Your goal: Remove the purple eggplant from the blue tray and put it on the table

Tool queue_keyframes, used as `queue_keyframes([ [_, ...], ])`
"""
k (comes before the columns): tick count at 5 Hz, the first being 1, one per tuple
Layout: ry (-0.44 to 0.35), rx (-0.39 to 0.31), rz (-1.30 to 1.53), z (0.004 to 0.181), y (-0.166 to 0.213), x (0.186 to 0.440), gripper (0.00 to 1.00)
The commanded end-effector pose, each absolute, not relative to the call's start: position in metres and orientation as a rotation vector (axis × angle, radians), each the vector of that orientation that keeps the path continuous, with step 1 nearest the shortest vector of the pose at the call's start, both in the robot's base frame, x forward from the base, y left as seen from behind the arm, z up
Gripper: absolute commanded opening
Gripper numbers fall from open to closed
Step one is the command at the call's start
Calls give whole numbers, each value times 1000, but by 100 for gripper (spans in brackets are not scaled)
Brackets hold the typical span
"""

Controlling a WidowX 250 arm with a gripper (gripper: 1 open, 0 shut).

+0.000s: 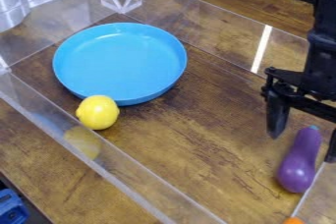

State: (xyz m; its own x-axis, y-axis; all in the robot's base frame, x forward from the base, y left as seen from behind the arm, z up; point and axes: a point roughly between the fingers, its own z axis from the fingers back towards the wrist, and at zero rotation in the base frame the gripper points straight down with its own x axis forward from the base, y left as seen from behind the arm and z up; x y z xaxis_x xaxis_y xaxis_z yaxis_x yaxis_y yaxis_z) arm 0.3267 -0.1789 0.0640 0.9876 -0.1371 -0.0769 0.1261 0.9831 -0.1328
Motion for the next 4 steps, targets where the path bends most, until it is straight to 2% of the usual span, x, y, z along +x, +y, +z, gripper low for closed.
queue_keyframes([
  [1,38,-149,-162,74,-178,338,100],
  [2,47,-149,-131,61,-175,340,100],
  [3,54,-149,-101,49,-173,342,0],
  [4,51,-142,-92,56,-165,350,0],
])
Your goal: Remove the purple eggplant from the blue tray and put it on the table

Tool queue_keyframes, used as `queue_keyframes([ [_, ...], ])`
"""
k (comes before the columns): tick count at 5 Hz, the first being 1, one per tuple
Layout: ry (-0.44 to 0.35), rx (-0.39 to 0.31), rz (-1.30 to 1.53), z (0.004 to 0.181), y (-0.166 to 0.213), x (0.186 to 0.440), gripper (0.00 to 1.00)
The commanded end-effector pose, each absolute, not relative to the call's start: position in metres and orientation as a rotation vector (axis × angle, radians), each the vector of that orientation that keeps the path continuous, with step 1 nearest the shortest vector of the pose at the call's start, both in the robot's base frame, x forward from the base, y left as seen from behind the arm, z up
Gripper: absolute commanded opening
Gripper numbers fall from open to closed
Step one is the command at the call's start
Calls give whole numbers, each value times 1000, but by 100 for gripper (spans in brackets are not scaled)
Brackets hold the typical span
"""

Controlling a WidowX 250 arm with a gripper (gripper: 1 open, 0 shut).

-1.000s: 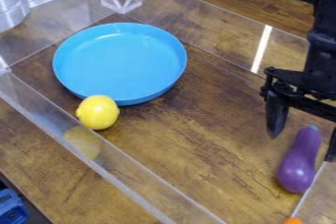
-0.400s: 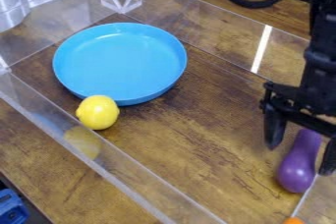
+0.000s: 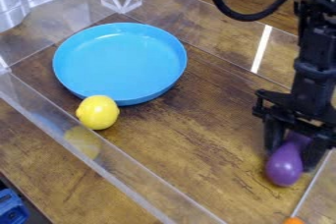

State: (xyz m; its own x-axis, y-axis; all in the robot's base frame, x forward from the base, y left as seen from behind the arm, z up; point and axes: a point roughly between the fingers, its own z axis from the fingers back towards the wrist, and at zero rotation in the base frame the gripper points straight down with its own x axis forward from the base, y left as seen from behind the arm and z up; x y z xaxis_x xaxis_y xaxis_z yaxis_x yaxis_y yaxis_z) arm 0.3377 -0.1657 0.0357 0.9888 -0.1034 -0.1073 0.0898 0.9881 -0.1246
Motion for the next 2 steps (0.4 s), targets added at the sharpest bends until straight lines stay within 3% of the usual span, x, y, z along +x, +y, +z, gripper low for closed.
queue_keyframes([
  [1,41,-135,-75,69,-153,357,0],
  [2,24,-115,-44,81,-145,357,0],
])
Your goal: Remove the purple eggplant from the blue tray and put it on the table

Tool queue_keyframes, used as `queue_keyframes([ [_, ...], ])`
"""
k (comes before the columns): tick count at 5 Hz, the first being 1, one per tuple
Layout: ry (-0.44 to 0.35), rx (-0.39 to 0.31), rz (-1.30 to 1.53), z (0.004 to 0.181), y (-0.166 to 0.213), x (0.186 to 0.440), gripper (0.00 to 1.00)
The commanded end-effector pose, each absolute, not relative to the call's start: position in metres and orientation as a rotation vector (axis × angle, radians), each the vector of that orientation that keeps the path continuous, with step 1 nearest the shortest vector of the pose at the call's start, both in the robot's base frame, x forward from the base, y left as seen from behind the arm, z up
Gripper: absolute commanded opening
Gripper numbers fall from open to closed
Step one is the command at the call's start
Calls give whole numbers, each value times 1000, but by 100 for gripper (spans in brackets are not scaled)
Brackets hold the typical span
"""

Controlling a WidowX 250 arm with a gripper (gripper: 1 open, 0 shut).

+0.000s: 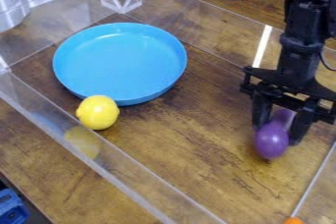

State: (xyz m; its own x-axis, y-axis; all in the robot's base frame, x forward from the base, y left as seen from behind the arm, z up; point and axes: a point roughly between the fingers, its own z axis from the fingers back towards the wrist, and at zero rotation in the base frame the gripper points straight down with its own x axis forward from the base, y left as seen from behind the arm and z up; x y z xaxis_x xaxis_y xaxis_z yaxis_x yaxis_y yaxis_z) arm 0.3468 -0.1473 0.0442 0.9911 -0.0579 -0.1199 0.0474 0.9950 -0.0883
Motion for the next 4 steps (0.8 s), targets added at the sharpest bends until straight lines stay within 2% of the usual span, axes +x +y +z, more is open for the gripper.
queue_keyframes([
  [1,22,-105,-23,83,-140,357,0],
  [2,20,-96,-6,84,-137,356,0],
  [4,16,-80,-16,99,-125,361,0],
])
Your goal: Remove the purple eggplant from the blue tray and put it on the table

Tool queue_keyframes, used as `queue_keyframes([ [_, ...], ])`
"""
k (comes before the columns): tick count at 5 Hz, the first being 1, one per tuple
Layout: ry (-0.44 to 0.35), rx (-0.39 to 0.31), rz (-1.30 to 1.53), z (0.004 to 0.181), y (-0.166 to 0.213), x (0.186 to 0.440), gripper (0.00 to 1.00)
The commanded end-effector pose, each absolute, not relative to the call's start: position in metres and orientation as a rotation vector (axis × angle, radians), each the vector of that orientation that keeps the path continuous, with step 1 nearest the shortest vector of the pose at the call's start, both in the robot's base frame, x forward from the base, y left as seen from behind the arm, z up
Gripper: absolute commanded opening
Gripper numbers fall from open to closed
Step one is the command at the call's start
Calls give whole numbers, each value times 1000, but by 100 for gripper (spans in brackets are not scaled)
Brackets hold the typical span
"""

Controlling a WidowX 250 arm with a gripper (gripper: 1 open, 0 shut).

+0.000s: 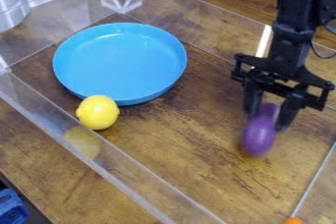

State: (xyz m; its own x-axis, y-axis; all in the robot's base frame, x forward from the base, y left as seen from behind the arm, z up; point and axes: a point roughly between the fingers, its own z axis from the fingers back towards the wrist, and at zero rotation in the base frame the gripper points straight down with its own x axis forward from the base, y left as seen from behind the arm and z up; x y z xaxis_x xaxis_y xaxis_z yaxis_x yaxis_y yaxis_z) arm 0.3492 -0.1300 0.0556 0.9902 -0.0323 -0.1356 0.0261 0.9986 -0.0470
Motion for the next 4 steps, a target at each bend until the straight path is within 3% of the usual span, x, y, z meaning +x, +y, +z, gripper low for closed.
queue_keyframes([
  [1,7,-76,-26,104,-123,359,0],
  [2,13,-84,-33,110,-132,354,100],
  [4,34,-84,-63,95,-130,360,100],
])
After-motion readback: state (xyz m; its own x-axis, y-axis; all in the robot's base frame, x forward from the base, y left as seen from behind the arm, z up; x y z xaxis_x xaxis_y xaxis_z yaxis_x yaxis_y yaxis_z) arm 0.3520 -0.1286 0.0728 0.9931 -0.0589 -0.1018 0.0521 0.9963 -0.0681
